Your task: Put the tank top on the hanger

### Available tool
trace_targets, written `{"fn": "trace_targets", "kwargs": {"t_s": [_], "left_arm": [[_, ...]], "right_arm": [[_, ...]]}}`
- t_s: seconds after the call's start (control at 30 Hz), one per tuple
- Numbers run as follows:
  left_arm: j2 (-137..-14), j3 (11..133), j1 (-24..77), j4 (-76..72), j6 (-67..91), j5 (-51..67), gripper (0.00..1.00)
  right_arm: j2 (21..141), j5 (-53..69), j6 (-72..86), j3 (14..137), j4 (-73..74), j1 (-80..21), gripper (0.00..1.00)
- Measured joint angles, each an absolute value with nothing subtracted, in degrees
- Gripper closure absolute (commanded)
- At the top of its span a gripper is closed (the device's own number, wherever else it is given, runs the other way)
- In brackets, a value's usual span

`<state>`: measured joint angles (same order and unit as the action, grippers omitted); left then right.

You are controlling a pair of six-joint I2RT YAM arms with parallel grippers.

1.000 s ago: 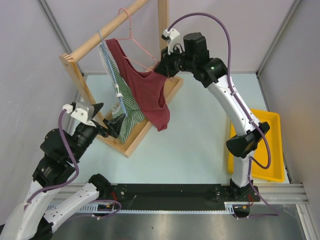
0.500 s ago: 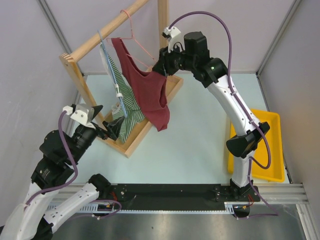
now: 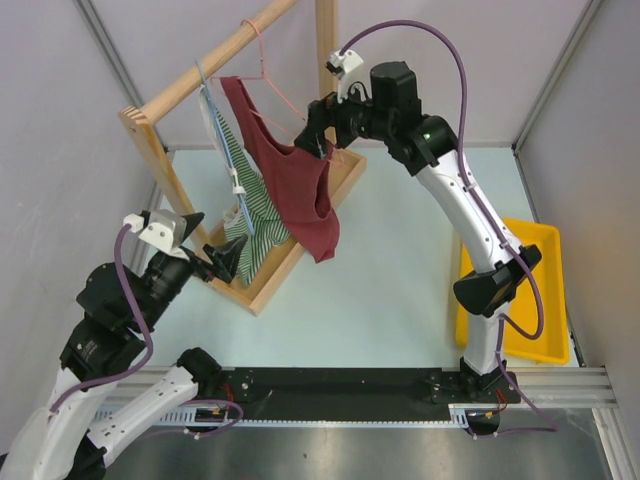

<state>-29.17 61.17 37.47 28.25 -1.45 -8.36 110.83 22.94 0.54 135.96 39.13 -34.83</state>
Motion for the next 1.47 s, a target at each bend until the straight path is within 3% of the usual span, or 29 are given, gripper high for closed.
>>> {"fn": "trace_targets", "kwargs": {"t_s": [0.33,0.57,0.8,0.97,1.13,1.47], "left_arm": [[-26.8,61.2,37.5,30.9,-1.4,-9.5,0.01],[-22.3,61.0,37.5,34.0,-1.4,-12.1,0.01],[-16.5,59.6,37.5,37.5,1.2,-16.9,0.01],[-14.3,58.0,37.4,40.5,2.9,-18.5,0.01],[-12.2,57.3,37.4,43.6,5.7,-18.9,0.0],[-10.8,57.0,37.4,46.4,7.6,-18.7,0.01]], "right_arm": [[102.7,20.8,0.5,128.8,35.9,-34.8,0.0],[81.1,11.5,1.9,101.3,29.2,-34.0,0.0],[53.1,8.0,8.3,71.5,25.6,-20.8,0.0],[44.2,8.5,11.0,59.2,28.2,-14.0,0.01],[41.1,8.4,12.4,52.4,31.4,-12.4,0.0],[36.6,7.9,15.0,52.0,32.6,-12.3,0.0]]}}
